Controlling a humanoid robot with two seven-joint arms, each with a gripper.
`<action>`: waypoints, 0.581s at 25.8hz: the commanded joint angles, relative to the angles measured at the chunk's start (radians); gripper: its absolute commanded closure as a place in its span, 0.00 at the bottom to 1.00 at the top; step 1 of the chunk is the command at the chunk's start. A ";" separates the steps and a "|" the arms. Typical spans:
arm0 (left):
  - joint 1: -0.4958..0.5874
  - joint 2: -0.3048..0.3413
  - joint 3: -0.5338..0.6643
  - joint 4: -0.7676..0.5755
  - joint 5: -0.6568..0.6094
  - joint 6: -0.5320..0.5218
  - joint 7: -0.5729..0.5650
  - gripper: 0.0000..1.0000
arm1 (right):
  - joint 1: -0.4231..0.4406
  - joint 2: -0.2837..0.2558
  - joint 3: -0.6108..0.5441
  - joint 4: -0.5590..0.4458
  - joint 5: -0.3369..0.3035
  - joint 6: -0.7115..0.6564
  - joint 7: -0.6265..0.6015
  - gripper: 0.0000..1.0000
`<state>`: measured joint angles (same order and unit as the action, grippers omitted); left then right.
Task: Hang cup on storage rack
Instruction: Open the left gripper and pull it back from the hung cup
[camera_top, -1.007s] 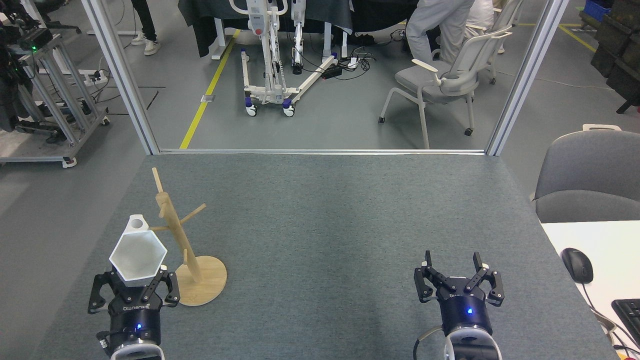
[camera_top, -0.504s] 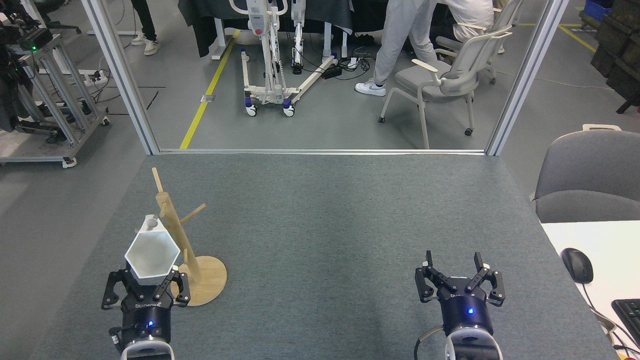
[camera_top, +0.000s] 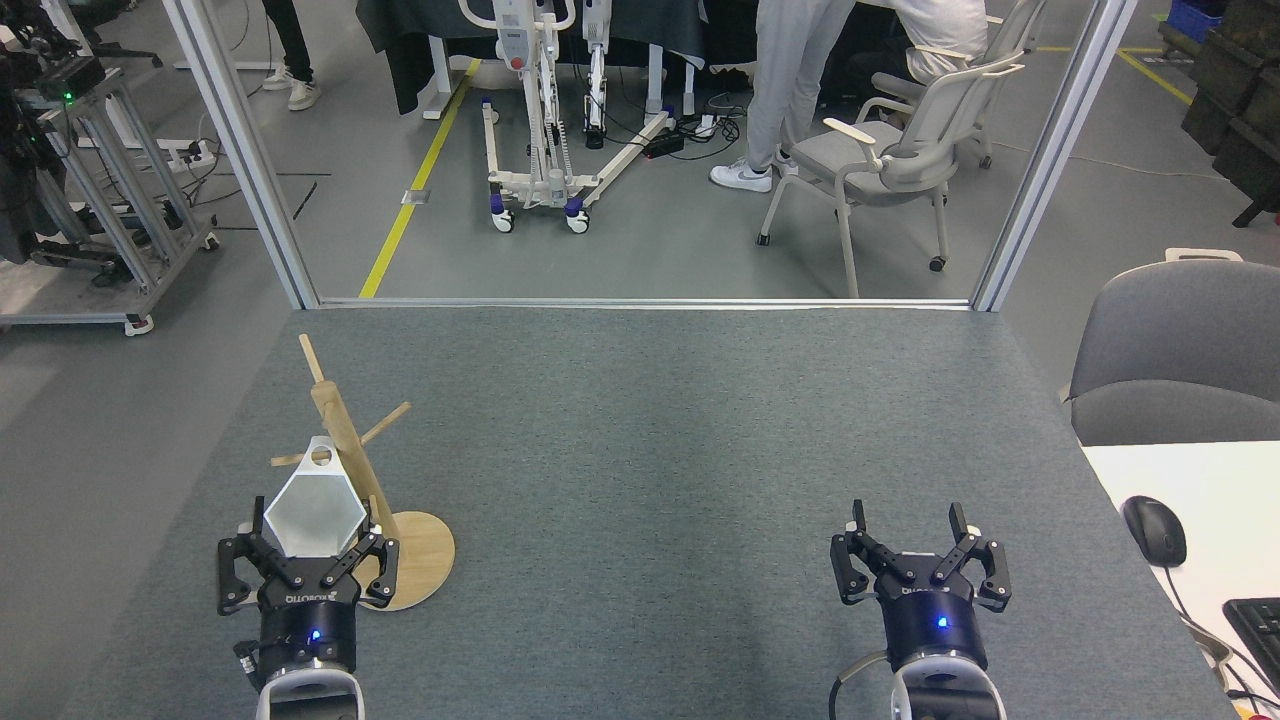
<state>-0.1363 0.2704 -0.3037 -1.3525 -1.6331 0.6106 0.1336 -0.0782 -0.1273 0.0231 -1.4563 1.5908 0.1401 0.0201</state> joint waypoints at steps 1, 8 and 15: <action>0.000 -0.007 0.000 0.021 0.004 -0.003 0.000 0.00 | 0.000 0.000 0.000 0.001 0.000 -0.001 -0.002 0.00; 0.001 -0.039 0.000 0.090 0.006 -0.009 0.000 0.00 | 0.000 -0.002 0.000 -0.001 0.000 -0.001 -0.002 0.00; 0.014 -0.068 0.000 0.150 0.006 -0.014 0.000 0.00 | 0.000 -0.002 0.000 -0.001 0.000 -0.001 -0.002 0.00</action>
<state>-0.1317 0.2141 -0.3037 -1.2199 -1.6276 0.6001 0.1339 -0.0782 -0.1289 0.0230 -1.4565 1.5908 0.1396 0.0187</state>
